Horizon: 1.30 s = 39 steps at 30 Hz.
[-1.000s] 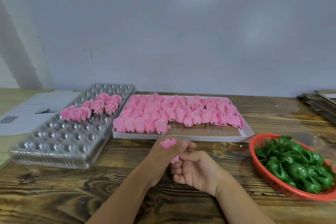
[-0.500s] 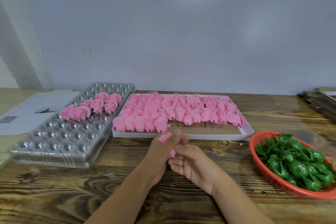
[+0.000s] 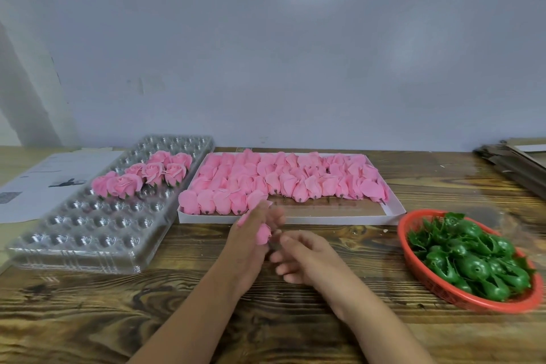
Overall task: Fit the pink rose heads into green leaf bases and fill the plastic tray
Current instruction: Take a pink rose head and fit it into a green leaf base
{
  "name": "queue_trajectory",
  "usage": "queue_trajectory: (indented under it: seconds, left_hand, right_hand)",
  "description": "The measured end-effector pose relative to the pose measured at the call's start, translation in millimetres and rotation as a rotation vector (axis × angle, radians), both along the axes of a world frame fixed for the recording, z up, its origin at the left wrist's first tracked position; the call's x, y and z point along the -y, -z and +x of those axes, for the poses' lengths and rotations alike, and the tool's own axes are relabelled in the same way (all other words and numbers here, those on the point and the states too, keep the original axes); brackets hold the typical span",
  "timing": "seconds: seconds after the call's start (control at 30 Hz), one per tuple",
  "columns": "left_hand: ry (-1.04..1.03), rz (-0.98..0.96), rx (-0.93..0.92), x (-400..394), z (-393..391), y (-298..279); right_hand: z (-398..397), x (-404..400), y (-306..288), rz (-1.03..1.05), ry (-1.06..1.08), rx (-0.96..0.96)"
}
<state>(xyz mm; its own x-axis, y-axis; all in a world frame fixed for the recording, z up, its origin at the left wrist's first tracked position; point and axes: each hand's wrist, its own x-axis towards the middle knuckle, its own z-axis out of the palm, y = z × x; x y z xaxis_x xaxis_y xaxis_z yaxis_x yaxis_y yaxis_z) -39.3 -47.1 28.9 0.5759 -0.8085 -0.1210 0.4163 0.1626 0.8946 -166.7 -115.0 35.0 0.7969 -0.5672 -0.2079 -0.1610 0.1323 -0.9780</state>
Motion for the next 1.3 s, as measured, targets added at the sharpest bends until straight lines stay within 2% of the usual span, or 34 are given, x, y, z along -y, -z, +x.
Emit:
queue_trajectory:
  seconds: [0.13,0.23,0.33,0.43,0.5,0.6,0.9,1.3]
  left_hand:
    - [-0.008,-0.084,-0.146,0,5,5]
    - [-0.009,-0.071,-0.168,-1,6,6]
    - [-0.011,-0.065,-0.169,0,6,6]
    - [-0.016,-0.065,-0.164,2,6,7]
    - [-0.017,-0.065,-0.162,2,6,8]
    - [-0.012,-0.067,-0.15,1,6,9]
    - [-0.004,-0.06,-0.149,2,8,11]
    - [0.002,-0.069,-0.179,3,9,11]
  right_hand:
    - [-50,5,-29,-0.741,0.123,-0.134]
    - [-103,29,-65,-0.99,0.189,-0.24]
    - [-153,74,-83,-1.17,0.295,-0.594]
    - [-191,116,-76,-1.08,0.291,-0.865]
    - [-203,128,-66,-1.019,0.231,-0.95]
    - [-204,135,-53,-1.045,0.169,-1.004]
    - [-196,139,-43,-1.18,0.21,-0.966]
    - [-199,136,-55,-1.05,0.311,-0.836]
